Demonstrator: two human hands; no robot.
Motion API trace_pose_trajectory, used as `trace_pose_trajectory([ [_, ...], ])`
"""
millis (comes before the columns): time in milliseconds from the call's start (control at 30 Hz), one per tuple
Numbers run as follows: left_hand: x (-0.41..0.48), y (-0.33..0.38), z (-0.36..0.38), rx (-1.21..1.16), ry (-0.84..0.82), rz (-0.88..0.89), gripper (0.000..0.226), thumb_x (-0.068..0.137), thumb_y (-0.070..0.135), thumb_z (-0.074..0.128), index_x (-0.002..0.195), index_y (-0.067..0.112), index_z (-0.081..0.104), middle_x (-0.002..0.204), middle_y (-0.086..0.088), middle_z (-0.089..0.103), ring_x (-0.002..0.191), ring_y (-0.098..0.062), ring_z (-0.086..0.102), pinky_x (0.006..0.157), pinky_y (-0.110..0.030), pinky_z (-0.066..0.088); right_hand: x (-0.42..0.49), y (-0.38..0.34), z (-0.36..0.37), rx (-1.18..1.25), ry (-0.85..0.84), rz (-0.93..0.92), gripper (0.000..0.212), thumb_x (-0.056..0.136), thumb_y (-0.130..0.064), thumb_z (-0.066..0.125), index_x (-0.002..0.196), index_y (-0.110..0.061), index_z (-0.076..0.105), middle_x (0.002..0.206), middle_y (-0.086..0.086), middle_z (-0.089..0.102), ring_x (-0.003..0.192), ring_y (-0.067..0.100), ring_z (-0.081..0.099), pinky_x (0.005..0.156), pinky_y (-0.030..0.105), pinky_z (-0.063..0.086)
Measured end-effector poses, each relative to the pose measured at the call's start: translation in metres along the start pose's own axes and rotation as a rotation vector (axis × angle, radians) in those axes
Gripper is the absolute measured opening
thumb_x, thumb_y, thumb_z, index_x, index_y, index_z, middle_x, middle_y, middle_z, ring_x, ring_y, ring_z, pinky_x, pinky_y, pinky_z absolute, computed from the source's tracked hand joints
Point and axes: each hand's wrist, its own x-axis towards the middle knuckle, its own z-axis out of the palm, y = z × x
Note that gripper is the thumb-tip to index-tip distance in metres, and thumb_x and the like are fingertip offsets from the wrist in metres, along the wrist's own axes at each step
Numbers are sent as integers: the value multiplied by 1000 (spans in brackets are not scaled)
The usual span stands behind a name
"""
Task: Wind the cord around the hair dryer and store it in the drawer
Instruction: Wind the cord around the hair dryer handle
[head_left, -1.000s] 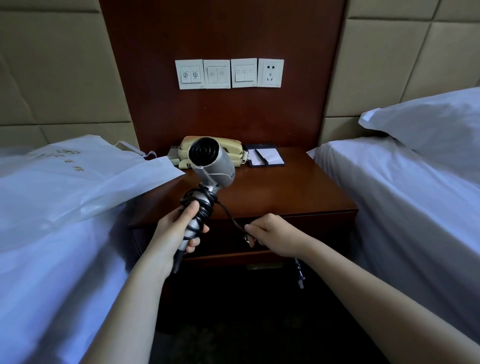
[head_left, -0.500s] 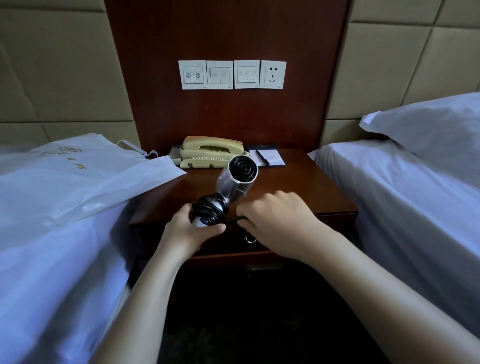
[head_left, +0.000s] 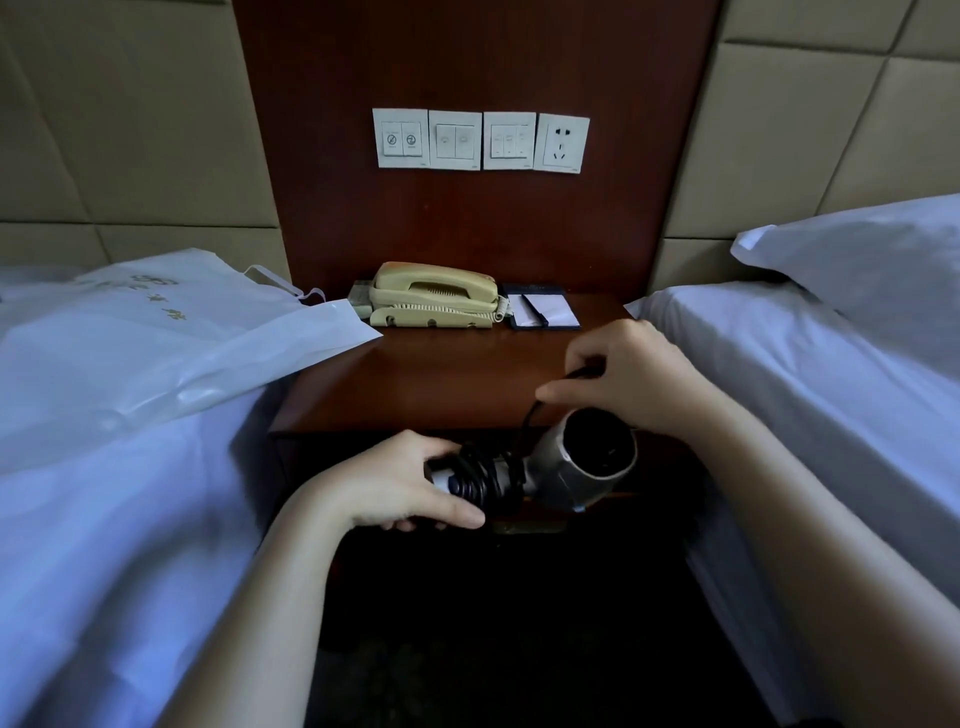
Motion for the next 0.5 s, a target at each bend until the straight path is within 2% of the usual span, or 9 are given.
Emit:
trace_pose_trajectory([
  [133, -5, -1, -2, -97, -188, 34, 49, 65, 33, 81, 108, 41, 60, 63, 2, 67, 43, -7, 46, 40, -18, 30, 3, 22, 14, 581, -241, 73, 37, 73, -37, 71, 49, -19, 50, 45, -5, 41, 47, 18, 37, 48, 27, 28],
  [233, -4, -3, 0, -190, -247, 73, 55, 56, 40, 80, 108, 35, 63, 62, -1, 66, 42, -11, 42, 39, -20, 29, 0, 26, 27, 800, -313, 114, 35, 82, -25, 63, 53, -11, 47, 42, -12, 44, 41, 2, 39, 45, 14, 32],
  [267, -4, -5, -1, -236, -254, 101, 54, 55, 39, 79, 107, 31, 65, 62, -3, 65, 40, -12, 41, 39, -19, 28, -2, 26, 27, 871, -319, 126, 35, 79, -26, 68, 55, -10, 49, 43, -11, 48, 41, -1, 42, 46, 11, 35],
  [333, -4, -7, -1, -360, -283, 171, 44, 56, 36, 81, 97, 26, 70, 62, -8, 62, 37, -12, 38, 38, -18, 26, -10, 23, 23, 997, -300, 137, 37, 54, -41, 86, 54, -15, 60, 45, -7, 57, 44, -4, 48, 50, 10, 40],
  [367, -4, -8, -1, -432, -310, 206, 41, 56, 38, 83, 92, 24, 71, 63, -9, 61, 36, -12, 37, 38, -16, 27, -13, 26, 25, 1041, -283, 179, 42, 45, -46, 88, 50, -14, 62, 48, -4, 61, 46, -5, 50, 55, 11, 42],
  [400, -3, -10, -1, -506, -335, 246, 43, 54, 42, 86, 88, 21, 70, 63, -9, 60, 35, -11, 36, 37, -14, 27, -16, 25, 28, 1088, -279, 281, 35, 55, -39, 86, 53, -15, 60, 59, -1, 65, 52, -4, 52, 62, 16, 45],
  [433, -1, -11, 0, -580, -349, 282, 49, 53, 46, 87, 87, 16, 68, 63, -9, 60, 34, -9, 36, 37, -12, 28, -16, 28, 39, 1124, -264, 396, 22, 79, -24, 72, 63, -17, 58, 75, 5, 67, 60, 1, 54, 70, 23, 47],
  [467, 1, -13, 1, -657, -354, 309, 57, 52, 49, 87, 87, 10, 64, 64, -8, 60, 33, -7, 36, 36, -10, 28, -16, 26, 48, 1155, -246, 529, 26, 93, -10, 50, 69, -17, 56, 81, 10, 65, 62, 6, 53, 71, 27, 47],
  [500, 4, -14, 2, -740, -353, 329, 62, 53, 49, 87, 87, 5, 60, 64, -8, 60, 33, -5, 36, 36, -9, 28, -14, 23, 58, 1215, -244, 581, 37, 97, -2, 36, 69, -16, 57, 73, 8, 62, 56, 7, 50, 64, 26, 47],
])
